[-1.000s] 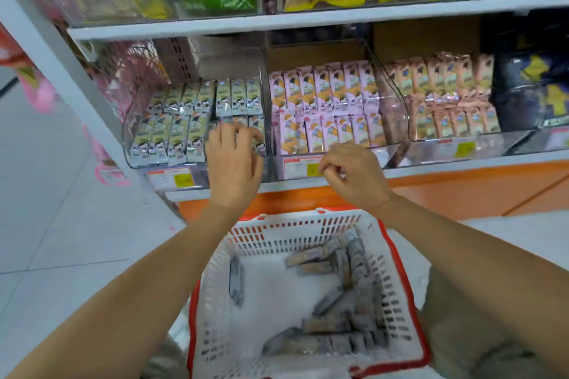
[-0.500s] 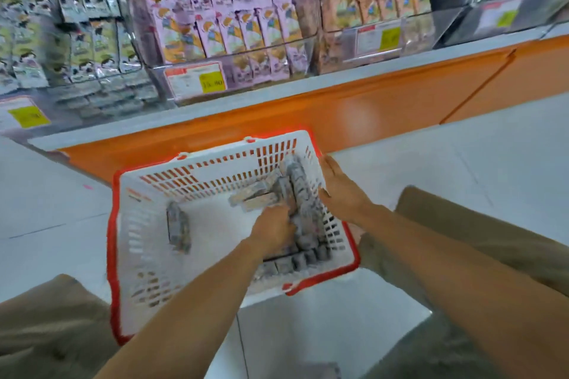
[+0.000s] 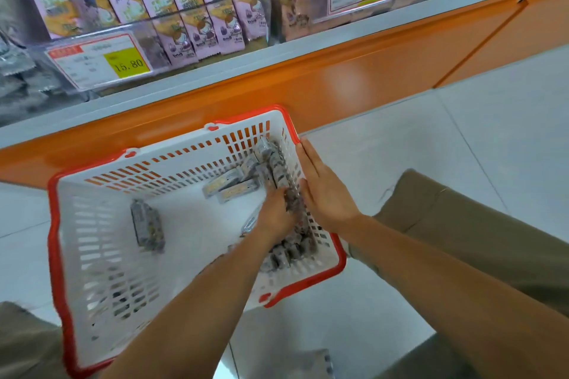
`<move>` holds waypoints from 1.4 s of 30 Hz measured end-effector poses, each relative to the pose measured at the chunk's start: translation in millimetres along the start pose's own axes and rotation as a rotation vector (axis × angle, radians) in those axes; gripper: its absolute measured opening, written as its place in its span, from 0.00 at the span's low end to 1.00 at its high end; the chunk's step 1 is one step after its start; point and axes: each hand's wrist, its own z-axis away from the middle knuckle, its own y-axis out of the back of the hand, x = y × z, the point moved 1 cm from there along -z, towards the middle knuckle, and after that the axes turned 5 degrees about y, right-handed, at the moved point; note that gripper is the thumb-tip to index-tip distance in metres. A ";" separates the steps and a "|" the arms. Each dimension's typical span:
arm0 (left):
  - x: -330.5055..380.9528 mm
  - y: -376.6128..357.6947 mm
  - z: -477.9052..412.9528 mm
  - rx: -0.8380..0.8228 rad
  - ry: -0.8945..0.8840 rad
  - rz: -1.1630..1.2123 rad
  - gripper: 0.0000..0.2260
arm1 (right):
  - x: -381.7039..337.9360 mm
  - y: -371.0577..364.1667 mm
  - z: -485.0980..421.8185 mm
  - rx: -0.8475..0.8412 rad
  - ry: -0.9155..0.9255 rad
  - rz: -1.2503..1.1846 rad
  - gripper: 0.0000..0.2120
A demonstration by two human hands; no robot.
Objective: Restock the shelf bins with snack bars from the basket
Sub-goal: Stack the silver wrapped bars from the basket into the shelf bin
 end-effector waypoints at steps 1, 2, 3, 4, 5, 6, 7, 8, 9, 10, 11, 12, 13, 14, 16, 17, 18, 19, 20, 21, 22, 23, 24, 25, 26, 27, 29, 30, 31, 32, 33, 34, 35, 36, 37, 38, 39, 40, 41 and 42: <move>0.6 -1.7 -0.3 0.004 -0.004 0.003 0.07 | -0.3 0.2 -0.2 0.007 0.003 -0.002 0.29; 2.2 -1.9 1.3 0.010 0.005 -0.002 0.07 | -0.8 0.3 -0.1 0.009 0.007 -0.008 0.29; 1.2 -1.9 1.0 0.022 0.019 -0.016 0.08 | -1.1 0.6 -0.1 0.008 0.011 -0.015 0.29; 2.1 0.4 2.4 0.037 0.040 -0.025 0.08 | -1.5 0.9 0.1 0.006 0.014 -0.015 0.29; 1.8 4.0 2.7 0.055 0.047 -0.017 0.07 | -2.2 1.8 0.1 0.004 0.013 -0.008 0.29; 0.6 10.1 3.8 0.069 0.057 0.007 0.04 | -3.9 3.5 -0.1 -0.001 0.006 0.007 0.29; -1.9 17.7 5.1 0.083 0.069 0.054 0.03 | -6.1 5.6 -0.7 -0.007 -0.005 0.029 0.29; -3.8 28.1 7.7 0.089 0.091 0.130 0.07 | -9.2 8.4 -1.8 -0.011 -0.022 0.057 0.29; -5.7 40.3 11.4 0.084 0.108 0.250 0.11 | -12.3 11.3 -3.5 -0.011 -0.035 0.088 0.30; -6.7 53.6 17.1 0.072 0.120 0.396 0.14 | -16.1 15.7 -6.1 -0.010 -0.040 0.118 0.30; -7.9 67.3 24.2 0.061 0.114 0.539 0.15 | -21.1 21.6 -9.0 -0.006 -0.031 0.142 0.31; -8.8 80.9 31.5 0.054 0.094 0.644 0.15 | -25.7 26.5 -12.4 0.001 -0.011 0.163 0.30; -12.1 93.1 37.6 0.067 0.069 0.699 0.15 | -31.8 30.5 -15.6 0.001 0.016 0.172 0.28; -14.1 105.2 45.7 0.082 0.043 0.738 0.14 | -38.9 32.0 -18.6 -0.025 0.038 0.155 0.27; -17.8 125.4 62.7 0.122 0.015 0.829 0.13 | -60.5 34.8 -23.6 -0.154 0.031 0.041 0.31; -18.9 133.6 71.5 0.134 -0.002 0.882 0.13 | -73.8 35.7 -25.9 -0.217 0.011 -0.036 0.33; -19.8 141.1 80.1 0.140 -0.022 0.931 0.12 | -87.1 36.5 -27.8 -0.254 0.012 -0.087 0.33; -20.5 147.9 89.0 0.144 -0.042 0.973 0.11 | -100.4 37.1 -28.7 -0.266 0.035 -0.105 0.32; -21.6 153.3 96.3 0.147 -0.061 1.010 0.10 | -111.9 37.1 -29.6 -0.253 0.067 -0.107 0.29; -24.7 158.7 102.5 0.157 -0.073 1.047 0.09 | -123.7 38.4 -30.8 -0.227 0.095 -0.112 0.26; -27.9 164.2 108.7 0.174 -0.076 1.083 0.07 | -134.1 39.8 -32.9 -0.199 0.113 -0.123 0.24; -31.8 169.7 114.6 0.195 -0.069 1.119 0.06 | -142.8 40.8 -35.3 -0.176 0.127 -0.137 0.22; -35.3 174.6 120.6 0.215 -0.064 1.150 0.05 | -150.5 42.0 -37.7 -0.156 0.138 -0.155 0.21; -39.4 179.4 125.8 0.237 -0.059 1.164 0.04 | -157.8 43.3 -40.4 -0.136 0.147 -0.170 0.20; -41.9 184.4 132.5 0.255 -0.066 1.178 0.04 | -165.4 45.7 -43.1 -0.112 0.161 -0.173 0.19; -43.8 187.9 136.2 0.272 -0.072 1.181 0.07 | -170.4 48.4 -45.7 -0.079 0.181 -0.165 0.19; -48.3 198.6 144.7 0.324 -0.091 1.161 0.11 | -182.9 53.8 -52.2 -0.022 0.255 -0.120 0.17; -48.0 204.4 149.6 0.347 -0.092 1.118 0.10 | -188.1 56.4 -56.0 -0.008 0.289 -0.097 0.16; -47.8 210.1 154.2 0.357 -0.088 1.054 0.08 | -193.0 59.0 -60.0 0.000 0.321 -0.076 0.16; -47.1 214.8 158.2 0.341 -0.087 0.989 0.07 | -197.8 61.8 -63.8 0.009 0.349 -0.063 0.15; -47.1 218.8 161.2 0.309 -0.089 0.923 0.07 | -201.8 64.2 -67.6 0.019 0.367 -0.058 0.15; -46.9 221.9 164.1 0.274 -0.087 0.865 0.09 | -205.9 67.3 -70.8 0.027 0.379 -0.057 0.15; -48.3 224.7 165.5 0.246 -0.077 0.809 0.11 | -209.3 70.0 -74.0 0.029 0.388 -0.061 0.15; -49.7 227.3 167.0 0.223 -0.058 0.762 0.13 | -212.2 72.1 -76.4 0.019 0.402 -0.064 0.16; -51.3 230.5 168.1 0.189 -0.039 0.718 0.13 | -215.1 73.8 -78.3 0.004 0.425 -0.069 0.16; -51.4 233.8 170.2 0.140 -0.024 0.674 0.13 | -218.1 74.7 -80.0 -0.013 0.448 -0.073 0.16; -50.9 237.2 172.6 0.086 -0.014 0.638 0.12 | -221.2 75.3 -81.4 -0.030 0.471 -0.080 0.16; -48.6 240.2 176.8 0.044 -0.005 0.611 0.11 | -225.2 76.4 -82.4 -0.042 0.492 -0.083 0.17; -47.5 244.2 179.5 0.037 0.000 0.577 0.11 | -229.3 77.5 -83.8 -0.043 0.511 -0.082 0.18; -45.2 249.2 182.7 0.057 -0.002 0.543 0.13 | -234.2 79.7 -85.5 -0.030 0.525 -0.079 0.19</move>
